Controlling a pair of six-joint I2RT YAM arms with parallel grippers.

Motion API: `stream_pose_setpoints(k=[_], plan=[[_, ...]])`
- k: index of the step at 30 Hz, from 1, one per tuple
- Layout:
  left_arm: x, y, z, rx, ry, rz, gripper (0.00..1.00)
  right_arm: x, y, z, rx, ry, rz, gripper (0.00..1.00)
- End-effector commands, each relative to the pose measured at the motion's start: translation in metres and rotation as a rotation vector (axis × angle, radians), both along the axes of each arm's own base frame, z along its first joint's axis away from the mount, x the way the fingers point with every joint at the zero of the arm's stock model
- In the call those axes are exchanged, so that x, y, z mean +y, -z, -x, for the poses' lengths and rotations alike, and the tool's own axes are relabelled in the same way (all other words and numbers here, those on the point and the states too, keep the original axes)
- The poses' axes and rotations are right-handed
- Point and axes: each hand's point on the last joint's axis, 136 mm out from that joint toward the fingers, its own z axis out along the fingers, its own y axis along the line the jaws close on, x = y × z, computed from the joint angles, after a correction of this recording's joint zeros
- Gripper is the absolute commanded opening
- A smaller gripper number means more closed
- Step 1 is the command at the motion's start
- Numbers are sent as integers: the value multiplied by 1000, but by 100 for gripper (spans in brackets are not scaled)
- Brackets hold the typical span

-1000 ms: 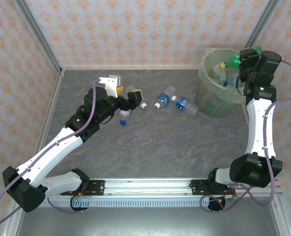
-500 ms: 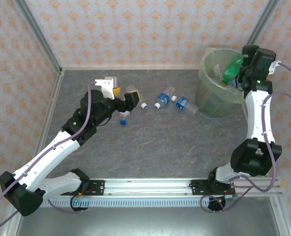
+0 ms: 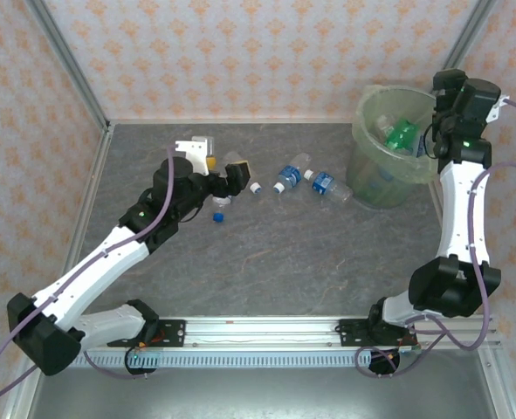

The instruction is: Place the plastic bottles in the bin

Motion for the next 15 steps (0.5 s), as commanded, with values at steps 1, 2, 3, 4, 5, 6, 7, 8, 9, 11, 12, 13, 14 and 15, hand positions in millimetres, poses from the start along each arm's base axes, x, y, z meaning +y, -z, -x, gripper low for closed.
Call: stream_pose_setpoints(k=[1,2,3,4,5,6,7,8,9,11,12,13,14,15], plan=[[-2,19,-10,65,-26,-30,99,12,-35,17,-42,-72,93,100],[-4,26,-13,87,-26,-39,99,17,-37,19,-42,-98,104,100],[-6,35,-16,110,-29,-49,98,22,-37,20,-42,-128,115,100],[-7,42,-19,131,-33,-63,97,28,-37,20,-42,-159,123,100],[-7,52,-22,158,-45,-82,96,35,-38,22,-42,-189,137,100],[-6,61,-25,183,-54,-102,96,41,-37,24,-38,-218,155,100],[-6,70,-28,206,-60,-122,96,48,-37,25,-34,-241,172,100],[-2,80,-31,228,-77,-144,95,57,-36,27,-28,-272,200,100],[4,89,-34,247,-108,-163,94,65,-37,29,-26,-300,227,100],[16,107,-40,294,-147,-159,92,83,-36,32,-24,-359,269,100],[22,115,-42,318,-161,-149,89,90,-34,33,-23,-386,280,100],[31,123,-44,347,-180,-137,86,99,-32,35,-22,-415,290,100],[39,133,-45,377,-198,-133,83,107,-30,36,-21,-446,301,100],[46,140,-45,401,-209,-132,81,115,-30,38,-27,-476,315,100]])
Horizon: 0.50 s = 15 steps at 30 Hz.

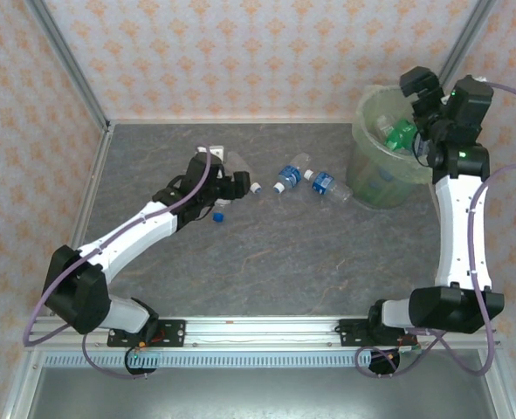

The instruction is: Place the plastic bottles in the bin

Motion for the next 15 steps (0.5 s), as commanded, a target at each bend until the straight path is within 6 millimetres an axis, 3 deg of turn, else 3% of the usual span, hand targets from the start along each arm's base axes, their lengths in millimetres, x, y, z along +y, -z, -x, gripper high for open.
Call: stream_pose_setpoints(k=[1,5,10,15], plan=[[28,29,2,101,-78,4,80,28,1,14,-7,-122,94,100],[41,55,9,164,-87,-47,77,56,6,19,-13,-211,138,100],[44,91,15,263,-68,-90,64,91,14,21,-14,-325,172,100],[43,117,19,331,-58,-112,58,106,24,21,9,-369,190,100]])
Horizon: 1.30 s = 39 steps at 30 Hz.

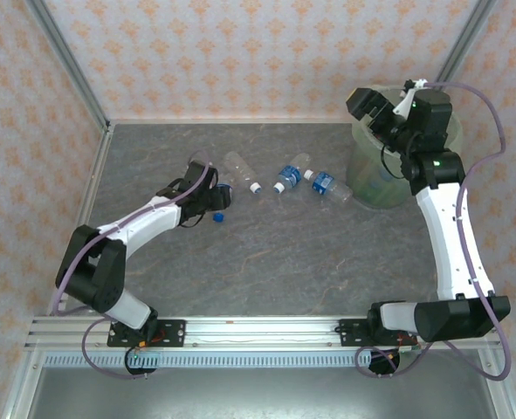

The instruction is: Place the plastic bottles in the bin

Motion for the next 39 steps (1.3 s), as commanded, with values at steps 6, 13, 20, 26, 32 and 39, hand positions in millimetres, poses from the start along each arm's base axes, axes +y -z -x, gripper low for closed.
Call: stream_pose_setpoints(k=[6,13,20,26,32,39], plan=[[0,42,14,105,32,-15,54,11,-5,2,-24,-36,30,100],[-2,63,19,150,54,-18,52,18,-13,0,-26,-47,30,100],[-4,74,20,166,72,-25,46,28,-14,0,-20,-58,26,100],[-4,70,19,155,75,-24,26,36,-18,0,-32,-73,31,100],[-9,34,12,66,84,-6,22,56,-17,-2,-31,-120,33,100],[-38,-45,4,-136,170,45,21,94,-13,-7,-30,-225,35,100]])
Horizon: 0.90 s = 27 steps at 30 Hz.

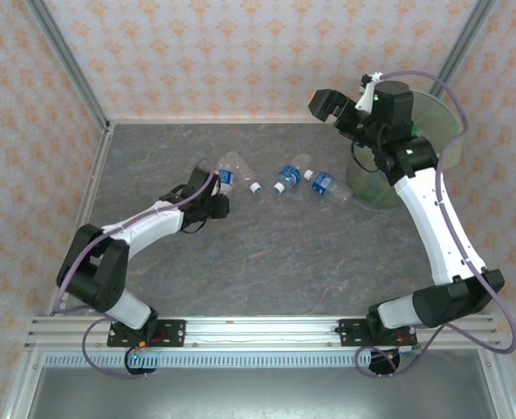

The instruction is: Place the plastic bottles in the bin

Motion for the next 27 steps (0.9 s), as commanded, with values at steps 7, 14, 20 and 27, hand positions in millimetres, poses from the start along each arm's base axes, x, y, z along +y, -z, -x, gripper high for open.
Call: stream_pose_setpoints(k=[7,14,20,27], plan=[[-51,-127,-9,-313,148,133,21,36,-26,-5,-59,-117,-96,100],[-72,-189,0,-436,216,229,21,43,-47,-1,-113,-149,-154,100],[-86,-226,8,-504,261,299,21,69,-33,4,-68,-219,-144,93],[-96,-249,17,-543,302,335,22,122,-14,17,-12,-379,-102,92]])
